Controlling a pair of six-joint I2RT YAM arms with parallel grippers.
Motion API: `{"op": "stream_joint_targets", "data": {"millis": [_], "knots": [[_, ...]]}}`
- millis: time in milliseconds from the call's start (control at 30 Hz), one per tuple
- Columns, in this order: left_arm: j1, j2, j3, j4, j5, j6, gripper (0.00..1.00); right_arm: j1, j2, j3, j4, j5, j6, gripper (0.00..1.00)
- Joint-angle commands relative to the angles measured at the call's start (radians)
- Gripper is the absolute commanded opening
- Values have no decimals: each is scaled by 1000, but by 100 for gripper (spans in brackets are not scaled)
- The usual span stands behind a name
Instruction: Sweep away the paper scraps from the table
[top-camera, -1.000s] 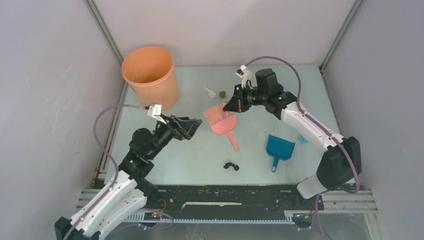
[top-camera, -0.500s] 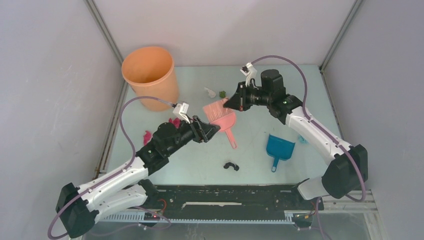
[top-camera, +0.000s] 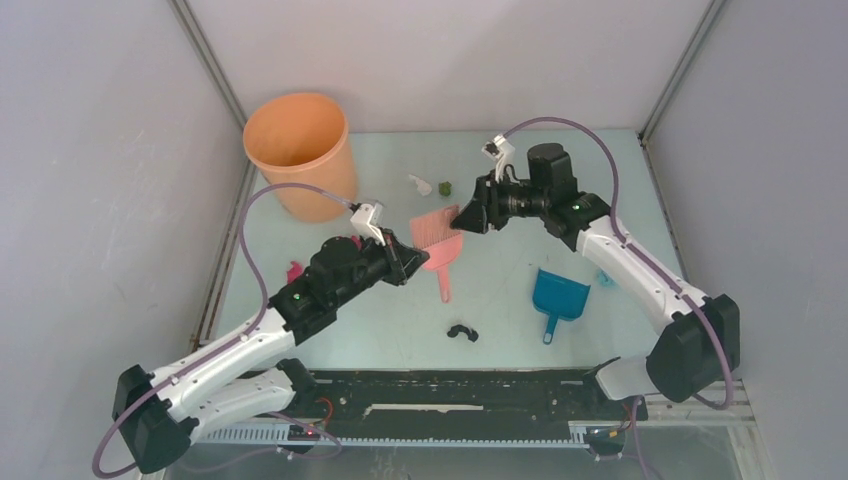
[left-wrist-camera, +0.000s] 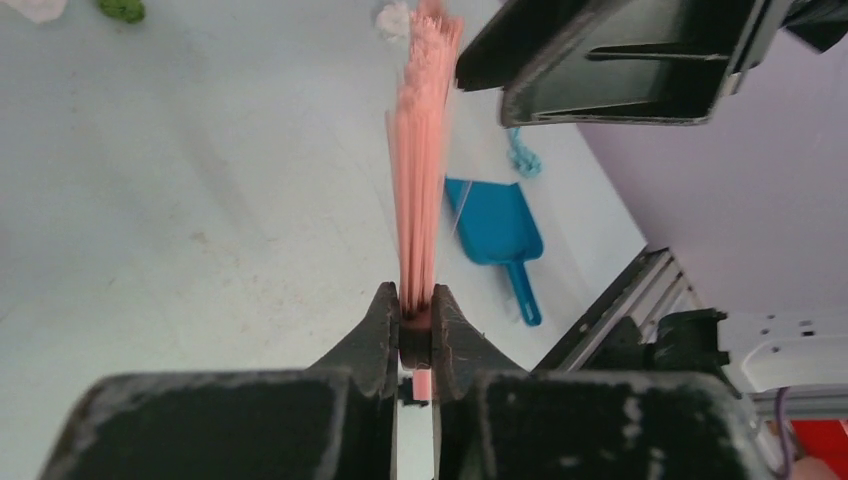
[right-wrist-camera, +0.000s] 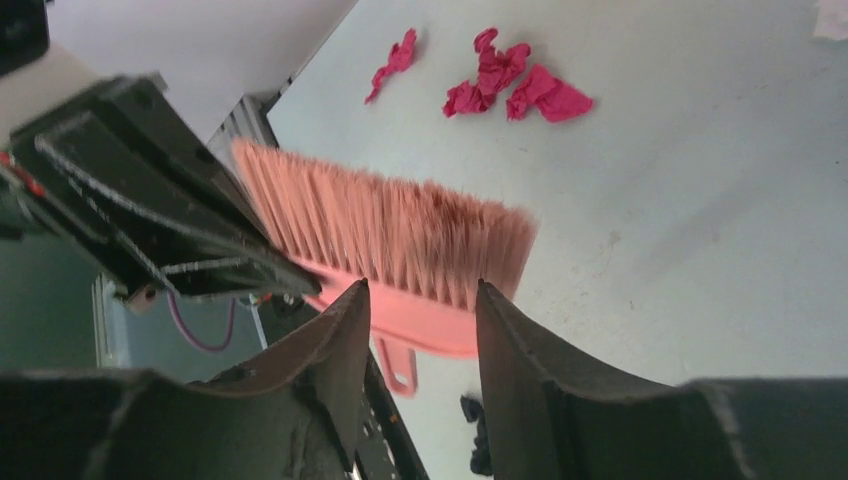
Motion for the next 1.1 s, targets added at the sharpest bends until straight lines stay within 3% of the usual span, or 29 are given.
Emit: {"op": "stream_joint_targets", "data": {"millis": [0,233,367,467,533,633,700,833,1067], "knots": [[0,-56,91,-246,17,132,0,-60,-88,4,-158,-151,-186,54],[-1,-141,74,-366,59,149,0,-73,-181,1,-428,-108,-451,63],[0,-147,14,-297,139,91,0,-70,-177,2,-510,-126,-521,64],[0,-160,-42,-182,115,4,0,-73,-153,-1,-522,-154,-487,65],[0,-205,-102,-42,67,-84,0,-86,-152,-46,-476,-190,-427,68],[0,-295,-216,196,-90,-215,0,-110,-177,-145,-343,-251,-324,85],[0,-341,-283,330,-177,-278,0,-127,-179,-194,-275,-319,-255,88],[0,-339,-386,552,-262,-395,0,-141,-165,-261,-135,-428,-105,88],[-1,-193,-551,971,-326,-625,0,-152,-73,-274,164,-597,214,80]]}}
